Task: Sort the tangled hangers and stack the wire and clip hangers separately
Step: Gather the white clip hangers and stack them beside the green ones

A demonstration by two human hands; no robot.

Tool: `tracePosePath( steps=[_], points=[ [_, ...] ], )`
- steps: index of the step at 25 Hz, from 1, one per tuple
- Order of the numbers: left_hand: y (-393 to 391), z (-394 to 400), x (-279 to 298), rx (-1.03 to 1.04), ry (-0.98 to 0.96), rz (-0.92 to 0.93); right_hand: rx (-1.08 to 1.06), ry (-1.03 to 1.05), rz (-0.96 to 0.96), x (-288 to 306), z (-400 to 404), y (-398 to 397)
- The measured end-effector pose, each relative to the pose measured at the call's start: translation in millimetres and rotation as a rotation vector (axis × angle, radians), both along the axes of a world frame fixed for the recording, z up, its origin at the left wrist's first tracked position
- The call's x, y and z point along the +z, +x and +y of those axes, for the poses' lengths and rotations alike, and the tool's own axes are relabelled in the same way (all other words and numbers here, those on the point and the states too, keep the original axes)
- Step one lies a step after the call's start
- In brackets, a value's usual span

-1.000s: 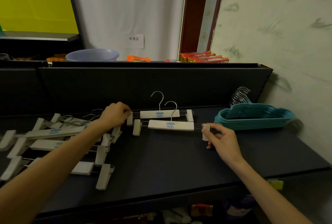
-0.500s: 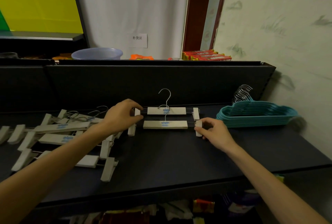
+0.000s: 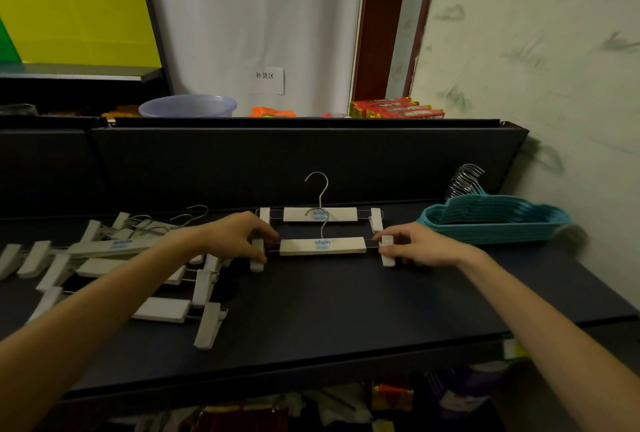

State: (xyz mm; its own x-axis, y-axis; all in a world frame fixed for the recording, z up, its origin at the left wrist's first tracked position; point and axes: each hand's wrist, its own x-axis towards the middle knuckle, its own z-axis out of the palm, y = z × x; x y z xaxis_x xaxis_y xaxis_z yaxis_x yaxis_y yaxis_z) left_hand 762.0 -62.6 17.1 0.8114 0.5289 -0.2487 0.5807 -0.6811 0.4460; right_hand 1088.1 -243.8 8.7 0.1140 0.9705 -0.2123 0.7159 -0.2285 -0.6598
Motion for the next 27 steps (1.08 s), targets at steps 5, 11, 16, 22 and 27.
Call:
tracePosePath(
  steps=[5, 11, 16, 22, 27],
  points=[
    [0.6, 6.8, -2.3, 0.016, -0.037, -0.116, -0.044, 0.169, -0.083, -14.5, 3.7, 3.7],
    [4.6, 17.3, -11.8, 0.106, 0.121, -0.173, -0.194, 0.39, -0.219, -37.6, 13.5, -10.3],
    [3.4, 18.5, -24.9, 0.121, 0.183, -0.108, -0.235, 0.38, -0.314, -45.3, 18.1, -10.0],
    [4.6, 17.7, -27.2, 0.125, 0.269, -0.123, -0.249, 0.353, -0.336, -43.6, 24.4, -10.4],
    [-7.8, 9.3, -23.3, 0.167, 0.349, -0.196, -0.318, 0.404, -0.443, -40.5, 15.7, -22.3]
  ],
)
